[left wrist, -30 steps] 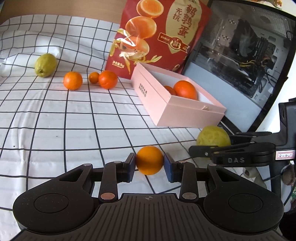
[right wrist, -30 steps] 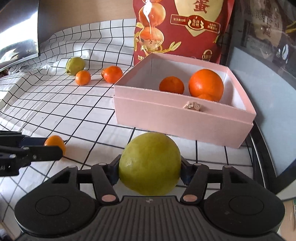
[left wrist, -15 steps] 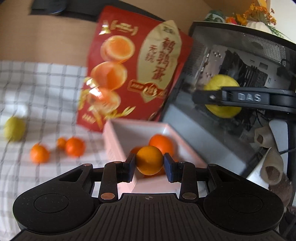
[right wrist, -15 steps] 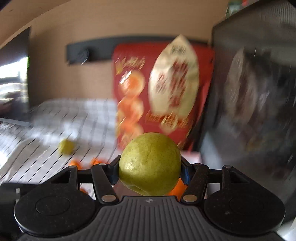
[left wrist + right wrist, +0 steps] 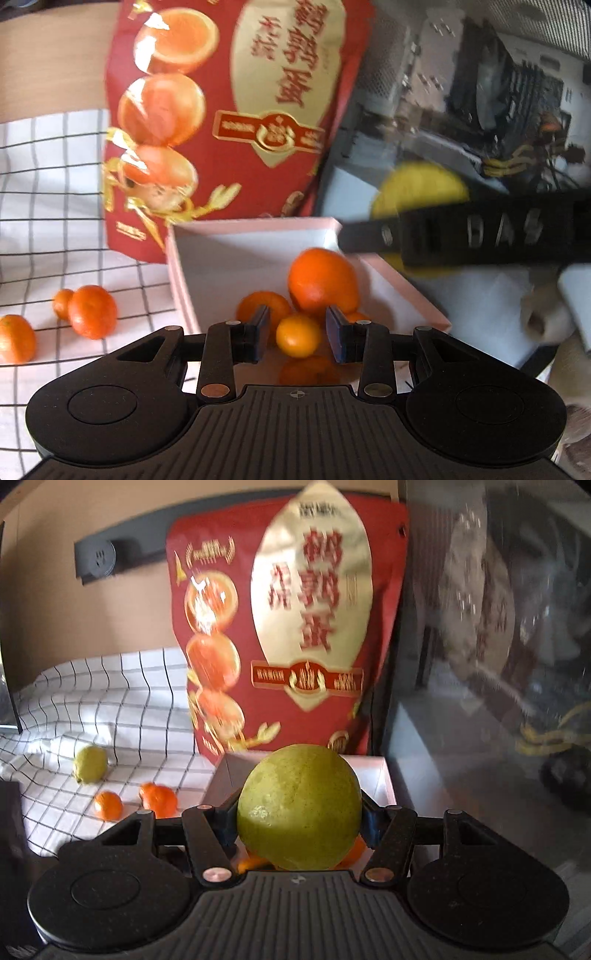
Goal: Organize fruits
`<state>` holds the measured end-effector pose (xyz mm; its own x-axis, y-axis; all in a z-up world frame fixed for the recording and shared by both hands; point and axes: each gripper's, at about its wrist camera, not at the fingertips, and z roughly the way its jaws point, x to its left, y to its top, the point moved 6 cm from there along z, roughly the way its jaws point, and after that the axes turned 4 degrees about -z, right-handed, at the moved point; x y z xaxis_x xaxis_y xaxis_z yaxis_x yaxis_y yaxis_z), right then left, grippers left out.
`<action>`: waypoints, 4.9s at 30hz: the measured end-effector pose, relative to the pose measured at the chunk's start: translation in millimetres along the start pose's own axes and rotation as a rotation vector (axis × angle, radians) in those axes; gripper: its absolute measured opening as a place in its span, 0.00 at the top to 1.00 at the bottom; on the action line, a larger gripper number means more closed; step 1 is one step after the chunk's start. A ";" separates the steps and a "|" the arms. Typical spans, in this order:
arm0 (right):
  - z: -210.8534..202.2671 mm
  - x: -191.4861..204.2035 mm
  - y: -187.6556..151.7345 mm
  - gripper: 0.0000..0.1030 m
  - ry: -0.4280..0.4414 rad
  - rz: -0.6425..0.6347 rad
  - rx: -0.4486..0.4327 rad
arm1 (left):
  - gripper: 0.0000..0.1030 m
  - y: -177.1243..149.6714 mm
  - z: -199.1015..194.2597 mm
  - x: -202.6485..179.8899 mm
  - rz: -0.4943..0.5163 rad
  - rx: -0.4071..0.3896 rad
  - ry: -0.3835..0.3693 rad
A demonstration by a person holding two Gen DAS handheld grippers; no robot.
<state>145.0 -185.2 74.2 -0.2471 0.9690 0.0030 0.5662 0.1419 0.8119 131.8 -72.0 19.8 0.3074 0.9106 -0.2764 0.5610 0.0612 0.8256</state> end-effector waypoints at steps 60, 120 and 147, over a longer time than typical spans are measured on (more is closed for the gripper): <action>108.2 238.4 -38.0 0.60 0.284 -0.316 0.089 | 0.64 -10.4 -130.0 285.7 -0.444 -0.279 0.471; -0.1 74.8 -143.2 0.22 0.327 -0.076 0.015 | 0.48 -1.4 24.3 120.5 0.096 0.024 0.372; 1.5 67.6 -144.5 0.21 0.313 -0.026 0.001 | 0.52 -38.0 -53.4 117.0 -0.062 0.002 0.250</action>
<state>47.7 -139.9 -43.7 -0.4915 0.8556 0.1622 0.5571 0.1658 0.8138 105.4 54.1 -17.7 0.0731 0.9779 -0.1958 0.5745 0.1192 0.8098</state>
